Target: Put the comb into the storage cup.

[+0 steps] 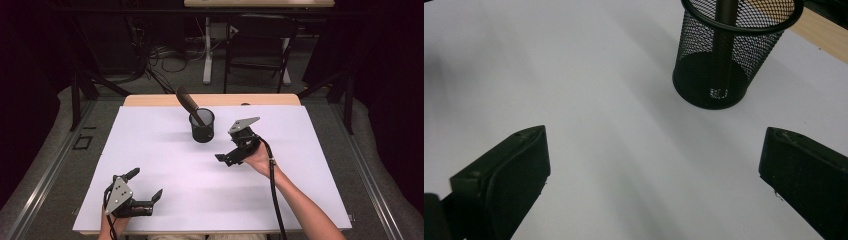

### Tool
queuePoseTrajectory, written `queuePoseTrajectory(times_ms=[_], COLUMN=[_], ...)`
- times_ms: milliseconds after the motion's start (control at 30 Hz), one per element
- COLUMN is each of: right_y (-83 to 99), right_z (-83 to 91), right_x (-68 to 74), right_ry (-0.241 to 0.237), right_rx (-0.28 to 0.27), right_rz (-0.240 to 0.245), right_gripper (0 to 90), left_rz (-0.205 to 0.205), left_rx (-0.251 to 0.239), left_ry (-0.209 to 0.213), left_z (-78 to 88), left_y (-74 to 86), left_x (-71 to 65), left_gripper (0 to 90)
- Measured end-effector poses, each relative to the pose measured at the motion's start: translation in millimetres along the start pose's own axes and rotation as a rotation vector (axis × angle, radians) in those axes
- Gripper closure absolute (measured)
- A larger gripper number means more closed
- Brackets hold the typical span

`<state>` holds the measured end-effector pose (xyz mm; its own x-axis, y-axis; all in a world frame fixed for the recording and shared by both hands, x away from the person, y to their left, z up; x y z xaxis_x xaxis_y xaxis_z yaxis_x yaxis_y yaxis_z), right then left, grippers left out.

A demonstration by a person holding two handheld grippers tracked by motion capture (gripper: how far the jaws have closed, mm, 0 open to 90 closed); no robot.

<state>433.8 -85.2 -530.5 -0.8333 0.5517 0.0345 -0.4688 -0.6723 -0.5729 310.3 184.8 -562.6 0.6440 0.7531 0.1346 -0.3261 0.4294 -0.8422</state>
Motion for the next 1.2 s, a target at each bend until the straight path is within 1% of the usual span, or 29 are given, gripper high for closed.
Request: queuePoseTrajectory(times_ms=[133, 600, 833, 1200], right_y=[11.2, 43.8, 60.6, 82.6], right_z=[5.2, 19.3, 22.9, 30.5], right_x=[0.8, 2.0, 3.5, 8.7], right_ry=[-0.004, 0.014, 0.022, 0.033], right_rx=[-0.003, -0.009, 0.011, 0.013], right_rz=[-0.011, -0.033, -0.048, -0.059], right_gripper=[0.0, 0.0, 0.0, 0.0], left_rz=[0.0, -0.002, -0.005, -0.002], left_rx=[0.001, -0.002, -0.003, -0.001], left_ry=[0.0, 0.0, 0.001, 0.002], left_z=[-0.1, -0.2, -0.1, -0.6], left_y=[0.0, -0.7, -0.9, -0.9], left_x=[-0.1, -0.4, -0.7, -0.6], left_gripper=[1.0, 1.0, 1.0, 1.0])
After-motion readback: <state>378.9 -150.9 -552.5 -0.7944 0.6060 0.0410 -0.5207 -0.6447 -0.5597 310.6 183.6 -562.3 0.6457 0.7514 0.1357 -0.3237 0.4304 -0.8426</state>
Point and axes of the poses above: each handheld gripper's, and its own axes: z roughly backward along the jaws, y roughly out of its underside, x roughly to its left, the point moved 8 cm from there along -z, roughly forward along the jaws, and after that the axes turned 15 degrees about x, right-handed, at the moved point
